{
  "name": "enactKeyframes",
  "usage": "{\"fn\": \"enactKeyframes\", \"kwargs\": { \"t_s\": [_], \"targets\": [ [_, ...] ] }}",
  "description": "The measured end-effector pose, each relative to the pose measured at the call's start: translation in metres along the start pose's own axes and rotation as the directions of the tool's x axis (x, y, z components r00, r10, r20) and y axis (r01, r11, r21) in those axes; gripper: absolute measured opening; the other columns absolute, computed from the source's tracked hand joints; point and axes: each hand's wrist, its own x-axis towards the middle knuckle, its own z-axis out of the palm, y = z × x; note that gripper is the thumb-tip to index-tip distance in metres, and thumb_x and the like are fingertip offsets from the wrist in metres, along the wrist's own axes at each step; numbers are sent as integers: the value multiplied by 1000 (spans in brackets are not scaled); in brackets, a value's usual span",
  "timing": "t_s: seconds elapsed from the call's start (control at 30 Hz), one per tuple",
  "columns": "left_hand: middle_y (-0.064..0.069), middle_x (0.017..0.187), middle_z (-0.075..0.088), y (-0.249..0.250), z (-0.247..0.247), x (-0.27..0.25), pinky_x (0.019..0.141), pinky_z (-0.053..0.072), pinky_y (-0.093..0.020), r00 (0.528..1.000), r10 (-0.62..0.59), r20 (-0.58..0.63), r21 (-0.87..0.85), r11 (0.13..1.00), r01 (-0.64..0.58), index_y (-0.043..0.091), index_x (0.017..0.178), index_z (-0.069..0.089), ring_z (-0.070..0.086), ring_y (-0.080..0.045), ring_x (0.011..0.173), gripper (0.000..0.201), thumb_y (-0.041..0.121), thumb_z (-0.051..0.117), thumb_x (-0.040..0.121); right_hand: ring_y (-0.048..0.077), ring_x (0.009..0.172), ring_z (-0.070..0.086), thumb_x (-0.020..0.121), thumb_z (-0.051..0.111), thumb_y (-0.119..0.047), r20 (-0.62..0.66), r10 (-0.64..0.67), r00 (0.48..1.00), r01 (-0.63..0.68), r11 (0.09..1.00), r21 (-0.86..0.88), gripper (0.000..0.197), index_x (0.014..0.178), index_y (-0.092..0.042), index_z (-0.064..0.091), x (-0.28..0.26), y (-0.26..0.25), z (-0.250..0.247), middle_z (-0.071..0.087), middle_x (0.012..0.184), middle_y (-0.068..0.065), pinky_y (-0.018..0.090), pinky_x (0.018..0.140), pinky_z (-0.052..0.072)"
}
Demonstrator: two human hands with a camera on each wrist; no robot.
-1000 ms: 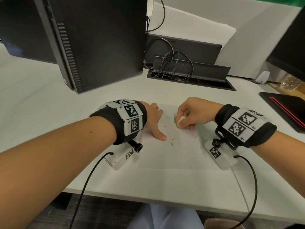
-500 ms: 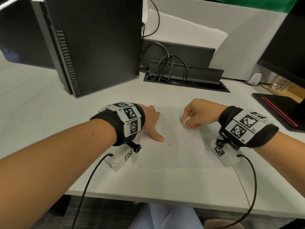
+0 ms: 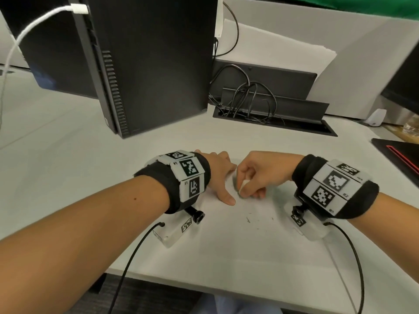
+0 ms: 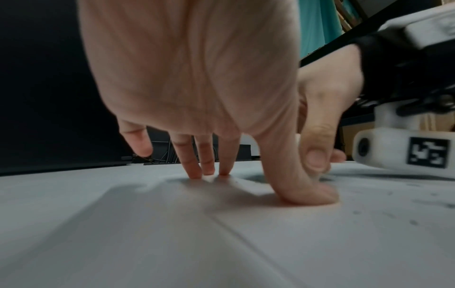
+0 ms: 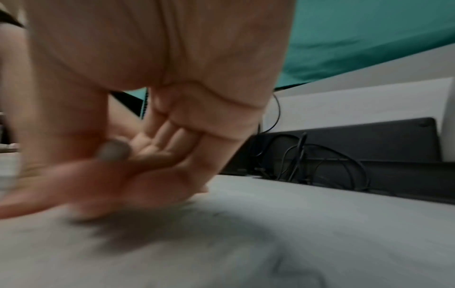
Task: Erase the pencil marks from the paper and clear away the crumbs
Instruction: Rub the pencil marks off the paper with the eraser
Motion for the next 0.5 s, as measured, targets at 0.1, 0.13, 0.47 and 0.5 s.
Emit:
{"fn": "enactKeyframes", "kwargs": {
  "t_s": [0.1,0.13,0.47,0.5],
  "targets": [
    [3,148,22,-1,0,2,109,26,-48,1000,-12,-6,24,1000,12,25,149,19,32,-22,133,95,66,60,74,9,51,60,76,75,-12,-106,38,994,-36,999,21,17,89,-1,70,4,6,-9,67,67,8,16,56,51],
    [3,148,21,0,0,2,109,26,-48,1000,-17,-13,28,999,18,24,149,17,31,-22,133,96,67,59,75,7,49,60,76,75,-12,-153,45,987,-44,999,11,18,90,-1,70,5,7,-12,68,68,8,15,55,50],
    [2,143,28,1,1,3,105,25,-46,1000,-18,-23,18,1000,18,21,146,25,34,-21,130,91,65,61,74,-4,44,52,78,70,-19,-299,2,954,-61,981,-186,7,75,-17,64,12,10,-11,63,57,0,19,64,46],
    [2,143,29,1,1,3,105,25,-46,1000,-17,-24,11,1000,17,21,145,26,35,-21,129,91,65,61,74,-2,44,53,78,71,-19,-250,-2,968,-41,985,-166,7,77,-15,65,11,9,-9,64,58,1,17,62,47]
  ]
}}
